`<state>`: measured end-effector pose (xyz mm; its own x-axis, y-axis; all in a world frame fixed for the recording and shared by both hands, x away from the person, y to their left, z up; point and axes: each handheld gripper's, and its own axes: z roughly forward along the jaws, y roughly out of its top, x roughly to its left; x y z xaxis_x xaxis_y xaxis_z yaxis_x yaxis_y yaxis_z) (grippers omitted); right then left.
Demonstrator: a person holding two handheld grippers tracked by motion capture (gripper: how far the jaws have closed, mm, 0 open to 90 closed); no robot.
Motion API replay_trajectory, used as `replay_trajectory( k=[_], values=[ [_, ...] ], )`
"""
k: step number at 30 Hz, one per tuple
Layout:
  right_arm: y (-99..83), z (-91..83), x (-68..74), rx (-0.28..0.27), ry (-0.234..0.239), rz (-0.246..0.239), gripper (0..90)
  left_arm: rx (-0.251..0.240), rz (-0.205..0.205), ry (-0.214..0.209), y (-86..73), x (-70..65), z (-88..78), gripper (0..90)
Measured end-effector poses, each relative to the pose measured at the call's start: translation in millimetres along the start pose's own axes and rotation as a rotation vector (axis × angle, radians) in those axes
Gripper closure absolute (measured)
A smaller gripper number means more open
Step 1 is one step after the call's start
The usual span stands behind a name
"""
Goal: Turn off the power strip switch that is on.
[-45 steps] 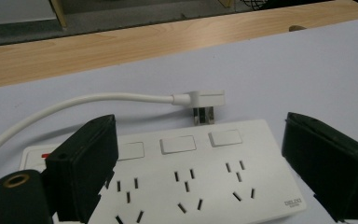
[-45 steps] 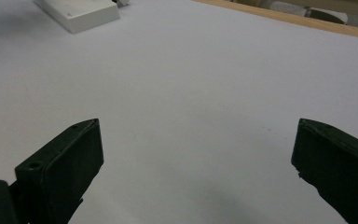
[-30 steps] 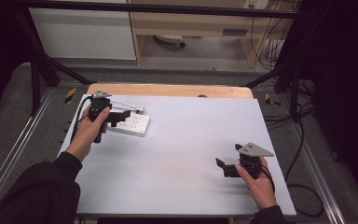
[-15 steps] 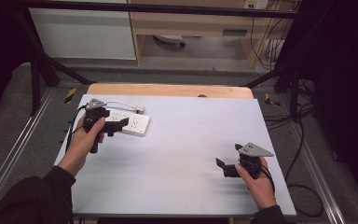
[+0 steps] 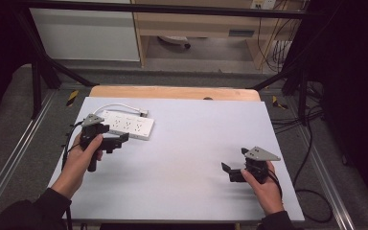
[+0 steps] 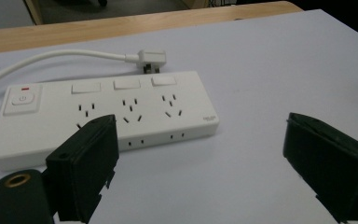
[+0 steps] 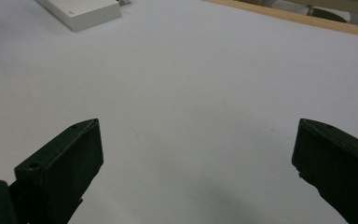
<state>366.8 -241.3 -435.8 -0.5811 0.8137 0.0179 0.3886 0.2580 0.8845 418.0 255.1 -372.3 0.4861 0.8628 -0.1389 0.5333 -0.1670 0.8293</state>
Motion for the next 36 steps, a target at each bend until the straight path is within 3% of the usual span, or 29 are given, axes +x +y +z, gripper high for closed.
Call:
replay_trajectory(
  k=[9,19,23,28,36],
  values=[
    [-0.1,0.5,0.4,0.002,0.001,-0.004,2.3,0.03,0.0,-0.016,-22.4,-2.5,-10.3,10.4],
    [-0.2,0.8,1.1,0.006,-0.001,-0.004,2.4,0.015,-0.014,-0.008,-43.5,-0.6,-27.0,10.4],
    [-0.1,1.0,1.5,0.007,-0.001,-0.001,2.4,0.015,-0.001,0.008,-52.7,-0.6,-31.7,10.2],
    [-0.1,0.9,1.5,0.007,-0.002,-0.001,2.4,0.018,0.016,0.005,-63.0,-2.3,-36.6,10.1],
    [-0.4,1.4,1.0,0.011,-0.004,-0.008,2.4,0.033,0.006,-0.006,-80.1,-5.2,-40.1,10.0]
  ],
)
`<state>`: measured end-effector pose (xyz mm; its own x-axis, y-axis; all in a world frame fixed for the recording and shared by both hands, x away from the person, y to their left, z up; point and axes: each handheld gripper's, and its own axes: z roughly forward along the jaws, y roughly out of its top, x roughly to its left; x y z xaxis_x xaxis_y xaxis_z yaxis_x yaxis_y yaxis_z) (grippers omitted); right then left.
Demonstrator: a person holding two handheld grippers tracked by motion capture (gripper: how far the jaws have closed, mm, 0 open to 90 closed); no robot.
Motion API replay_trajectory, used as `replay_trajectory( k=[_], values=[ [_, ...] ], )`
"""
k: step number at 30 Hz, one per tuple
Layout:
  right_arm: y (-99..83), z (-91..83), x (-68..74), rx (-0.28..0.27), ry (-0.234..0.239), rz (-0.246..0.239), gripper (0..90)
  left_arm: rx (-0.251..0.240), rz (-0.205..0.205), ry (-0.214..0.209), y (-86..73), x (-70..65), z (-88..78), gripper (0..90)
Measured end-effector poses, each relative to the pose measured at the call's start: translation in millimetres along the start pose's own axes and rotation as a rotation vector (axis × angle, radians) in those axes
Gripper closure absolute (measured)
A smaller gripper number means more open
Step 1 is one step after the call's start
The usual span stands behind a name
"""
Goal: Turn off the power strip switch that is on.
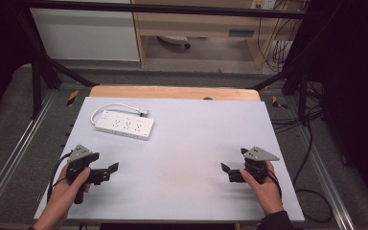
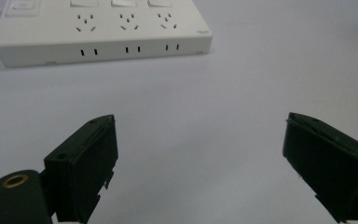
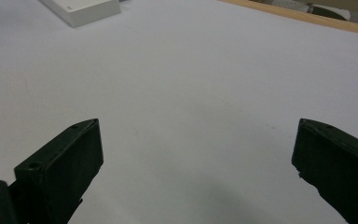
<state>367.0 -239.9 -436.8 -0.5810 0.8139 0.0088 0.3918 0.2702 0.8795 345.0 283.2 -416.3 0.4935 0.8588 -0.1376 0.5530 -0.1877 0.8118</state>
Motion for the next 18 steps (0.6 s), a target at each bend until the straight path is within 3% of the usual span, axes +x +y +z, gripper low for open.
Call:
replay_trajectory(
  k=[9,18],
  values=[
    [-0.6,0.1,-1.7,0.008,-0.018,0.004,2.5,0.036,-0.001,-0.008,-17.6,-4.3,0.0,10.2],
    [-6.3,5.2,-9.6,0.082,-0.084,0.044,2.9,0.059,0.032,-0.023,-30.7,-13.4,2.1,10.0]
  ],
)
